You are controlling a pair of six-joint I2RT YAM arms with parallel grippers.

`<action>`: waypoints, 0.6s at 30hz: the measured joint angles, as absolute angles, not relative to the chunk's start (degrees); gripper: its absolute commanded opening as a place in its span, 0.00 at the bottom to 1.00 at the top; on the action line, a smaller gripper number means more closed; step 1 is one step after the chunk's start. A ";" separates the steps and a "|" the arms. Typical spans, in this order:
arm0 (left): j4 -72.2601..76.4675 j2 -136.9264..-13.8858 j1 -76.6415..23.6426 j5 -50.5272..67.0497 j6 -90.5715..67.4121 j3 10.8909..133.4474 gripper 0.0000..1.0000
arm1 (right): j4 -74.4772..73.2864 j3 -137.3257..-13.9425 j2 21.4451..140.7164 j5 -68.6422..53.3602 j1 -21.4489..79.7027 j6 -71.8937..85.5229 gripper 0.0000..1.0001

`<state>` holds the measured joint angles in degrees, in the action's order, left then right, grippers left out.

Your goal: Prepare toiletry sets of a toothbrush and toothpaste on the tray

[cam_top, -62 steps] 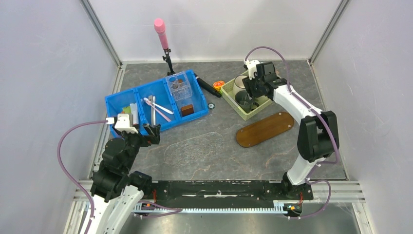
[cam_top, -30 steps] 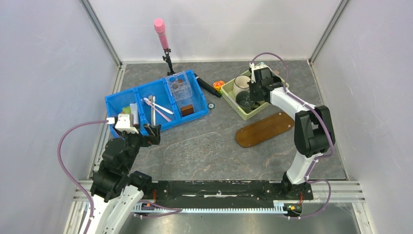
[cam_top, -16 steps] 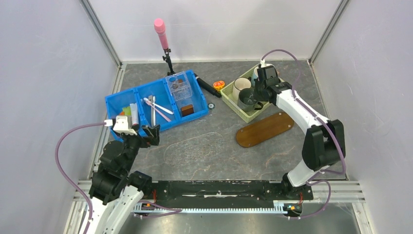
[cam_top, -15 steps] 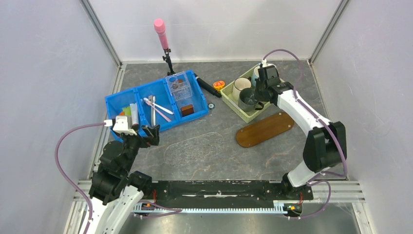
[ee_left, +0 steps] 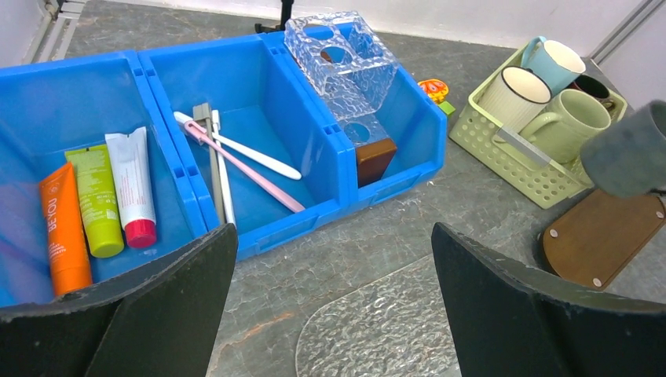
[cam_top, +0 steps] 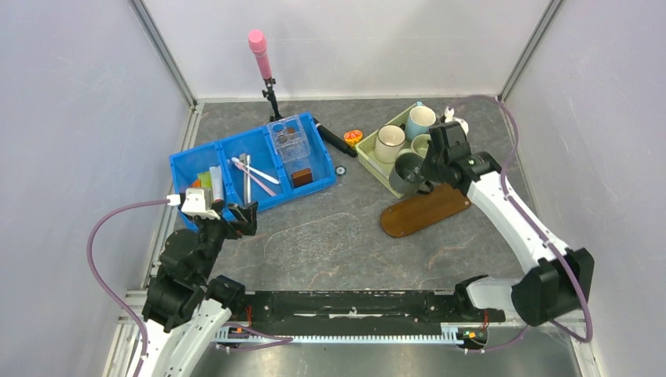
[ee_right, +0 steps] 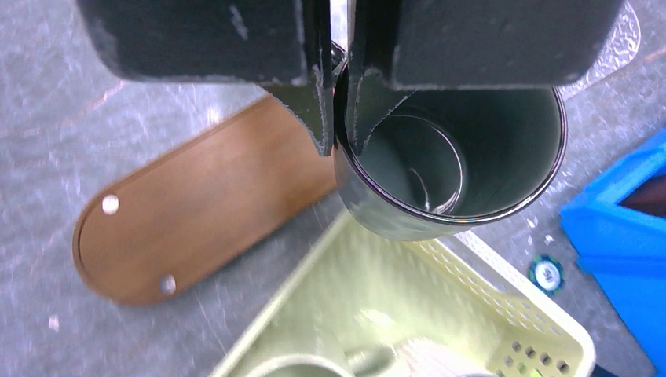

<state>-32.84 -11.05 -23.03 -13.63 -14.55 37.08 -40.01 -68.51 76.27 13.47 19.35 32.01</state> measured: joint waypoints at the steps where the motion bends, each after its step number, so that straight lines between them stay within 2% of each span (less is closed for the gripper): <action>1: -32.84 -10.98 -23.22 -13.67 -14.55 37.08 1.00 | -40.69 -66.67 74.50 13.67 19.68 33.08 0.00; 7: -32.86 -10.81 -24.58 -14.76 -14.57 37.06 1.00 | -45.91 -58.85 66.08 15.18 21.76 39.55 0.00; 18: -32.93 -10.33 -26.81 -16.67 -14.57 37.06 1.00 | -51.07 -54.52 59.40 22.59 28.64 53.39 0.00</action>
<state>-32.93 -10.33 -26.81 -16.67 -14.57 37.06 -51.07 -54.52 59.40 22.59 28.64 53.39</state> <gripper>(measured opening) 0.994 0.040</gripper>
